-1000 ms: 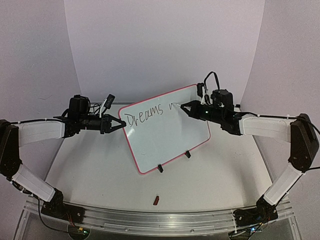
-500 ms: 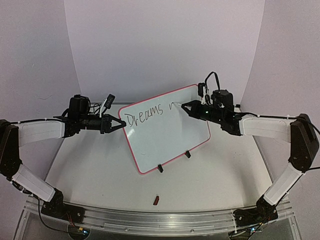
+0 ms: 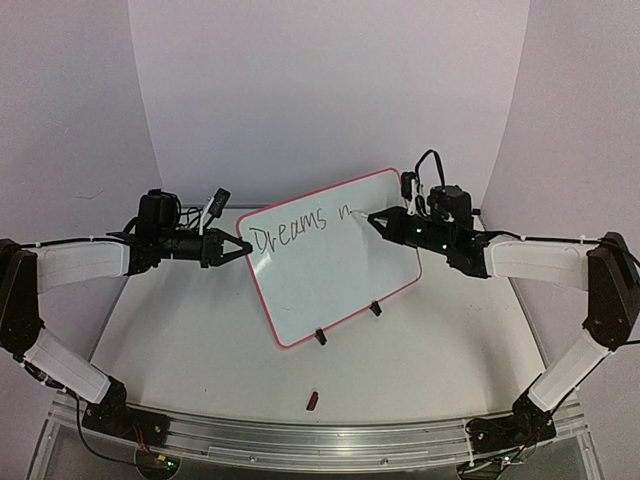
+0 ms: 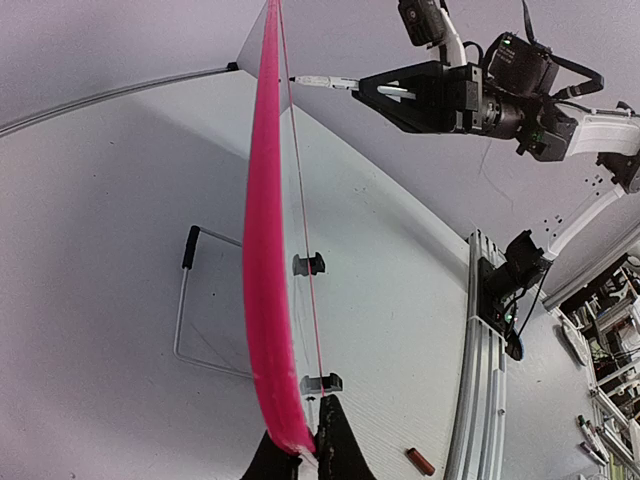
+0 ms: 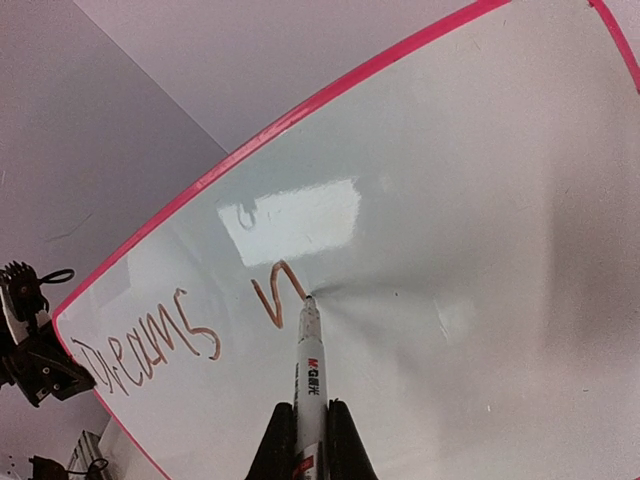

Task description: Write a sentence on the whiteboard

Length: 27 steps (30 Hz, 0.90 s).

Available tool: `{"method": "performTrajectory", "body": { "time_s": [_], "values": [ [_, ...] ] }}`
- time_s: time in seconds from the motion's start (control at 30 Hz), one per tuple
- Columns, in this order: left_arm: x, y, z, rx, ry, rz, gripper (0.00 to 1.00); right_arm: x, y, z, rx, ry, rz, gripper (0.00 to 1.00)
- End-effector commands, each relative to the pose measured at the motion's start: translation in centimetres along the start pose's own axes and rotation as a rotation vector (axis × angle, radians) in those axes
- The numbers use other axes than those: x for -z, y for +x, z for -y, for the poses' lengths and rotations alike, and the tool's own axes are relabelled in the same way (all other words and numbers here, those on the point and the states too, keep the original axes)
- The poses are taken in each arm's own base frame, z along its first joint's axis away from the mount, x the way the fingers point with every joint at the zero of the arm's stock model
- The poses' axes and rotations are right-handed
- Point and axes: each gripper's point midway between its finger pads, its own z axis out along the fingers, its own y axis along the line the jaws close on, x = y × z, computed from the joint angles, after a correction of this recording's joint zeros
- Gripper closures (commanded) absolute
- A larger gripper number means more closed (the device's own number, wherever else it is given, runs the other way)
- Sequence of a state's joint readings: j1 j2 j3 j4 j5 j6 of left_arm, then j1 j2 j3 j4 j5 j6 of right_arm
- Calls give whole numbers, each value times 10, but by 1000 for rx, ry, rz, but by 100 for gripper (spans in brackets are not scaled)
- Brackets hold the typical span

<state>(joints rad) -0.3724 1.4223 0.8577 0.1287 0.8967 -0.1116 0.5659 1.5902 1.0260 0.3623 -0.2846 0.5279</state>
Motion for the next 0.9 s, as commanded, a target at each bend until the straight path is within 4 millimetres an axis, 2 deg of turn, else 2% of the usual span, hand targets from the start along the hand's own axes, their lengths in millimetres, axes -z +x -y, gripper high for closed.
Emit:
{"method": "performTrajectory", "body": {
  "time_s": [0.0, 0.1, 0.4, 0.87],
  "values": [
    [-5, 12, -1, -69, -15, -44, 100, 20, -28, -17, 9, -26, 81, 100],
    [-5, 12, -1, -70, -15, -44, 100, 20, -32, -19, 15, -29, 89, 100],
    [-5, 12, 0, -70, -14, -44, 100, 3, -29, -16, 19, -31, 67, 100],
    [-6, 13, -2, -65, -17, -48, 100, -8, -26, -2, 16, 9, 62, 100]
  ]
}}
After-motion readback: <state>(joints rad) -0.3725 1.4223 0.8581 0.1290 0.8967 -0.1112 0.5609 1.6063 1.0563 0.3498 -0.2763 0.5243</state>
